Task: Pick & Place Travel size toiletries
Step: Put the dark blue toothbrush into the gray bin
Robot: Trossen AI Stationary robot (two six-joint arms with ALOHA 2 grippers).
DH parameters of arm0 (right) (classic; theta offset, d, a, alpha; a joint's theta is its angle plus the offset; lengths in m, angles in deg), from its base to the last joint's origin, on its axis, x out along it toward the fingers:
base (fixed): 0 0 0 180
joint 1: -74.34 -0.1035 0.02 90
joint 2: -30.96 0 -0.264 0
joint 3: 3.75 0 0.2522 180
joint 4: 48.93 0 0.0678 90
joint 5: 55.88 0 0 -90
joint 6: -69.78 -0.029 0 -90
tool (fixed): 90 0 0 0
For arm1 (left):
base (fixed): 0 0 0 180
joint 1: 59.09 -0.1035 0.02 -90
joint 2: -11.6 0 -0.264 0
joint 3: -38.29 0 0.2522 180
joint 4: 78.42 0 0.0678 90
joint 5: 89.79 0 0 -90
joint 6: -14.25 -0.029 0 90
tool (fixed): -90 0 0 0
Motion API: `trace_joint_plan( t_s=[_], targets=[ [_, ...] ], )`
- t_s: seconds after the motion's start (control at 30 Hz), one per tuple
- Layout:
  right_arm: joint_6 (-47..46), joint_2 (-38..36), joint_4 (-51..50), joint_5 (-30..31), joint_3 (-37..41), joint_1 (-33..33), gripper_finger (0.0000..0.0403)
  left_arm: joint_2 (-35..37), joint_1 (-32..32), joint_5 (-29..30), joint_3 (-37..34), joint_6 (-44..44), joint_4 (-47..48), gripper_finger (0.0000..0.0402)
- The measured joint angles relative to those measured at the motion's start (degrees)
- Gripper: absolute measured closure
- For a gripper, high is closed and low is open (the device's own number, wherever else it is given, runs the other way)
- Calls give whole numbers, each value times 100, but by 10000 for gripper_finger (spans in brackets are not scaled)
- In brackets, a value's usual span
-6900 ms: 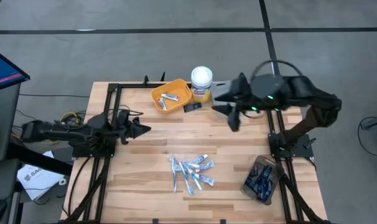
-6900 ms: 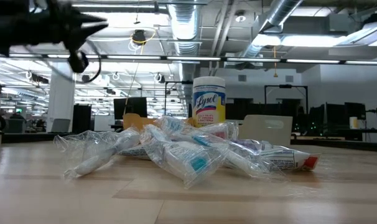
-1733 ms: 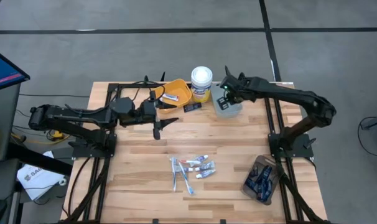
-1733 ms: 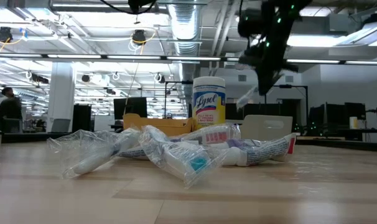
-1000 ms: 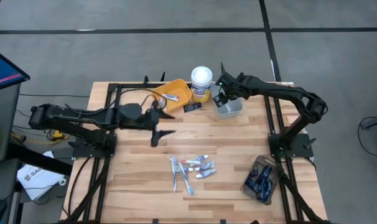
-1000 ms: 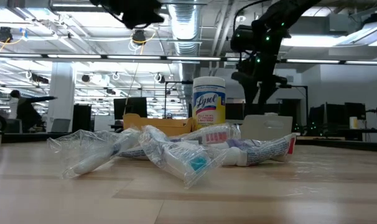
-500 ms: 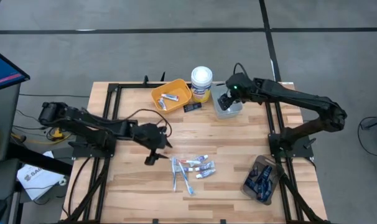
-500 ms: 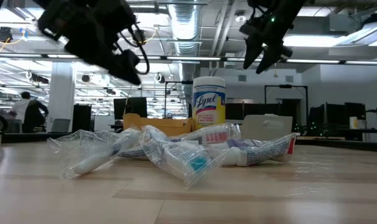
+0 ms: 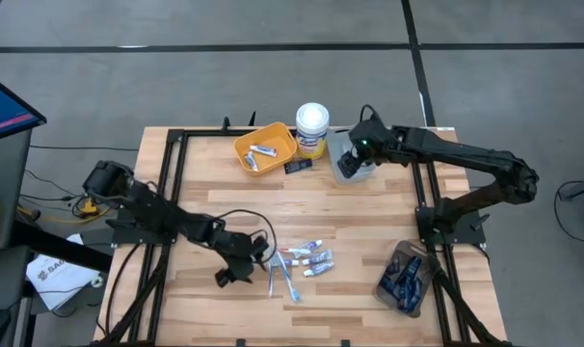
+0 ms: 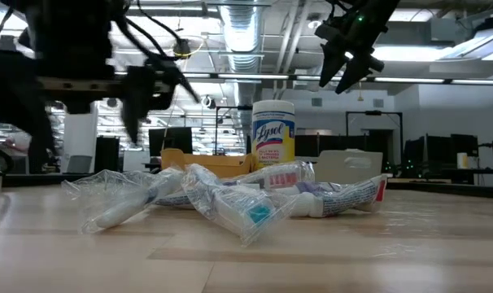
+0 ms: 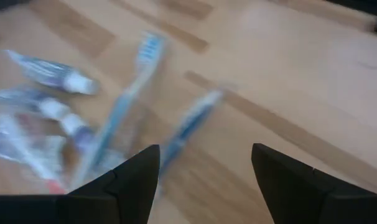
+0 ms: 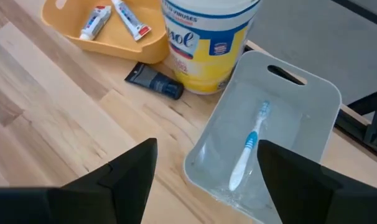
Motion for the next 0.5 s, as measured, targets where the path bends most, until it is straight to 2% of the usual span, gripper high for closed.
trace_joint_plan(
  t_s=[0.17, 0.3, 0.4, 0.5],
  targets=[
    [4, 0, -117, 0, 0, -51, 133, -400, -52, 224, 423, -65, -269, 154],
    [47, 0, -124, 0, 0, -48, 133, -719, -96, -96, 665, -452, -229, 154],
    [99, 0, -124, 0, 0, -48, 133, -886, -171, -442, 757, -469, -182, 159],
    [227, 0, -124, 0, 0, -48, 133, -1033, -208, -513, 759, -457, -154, 166]
  ],
)
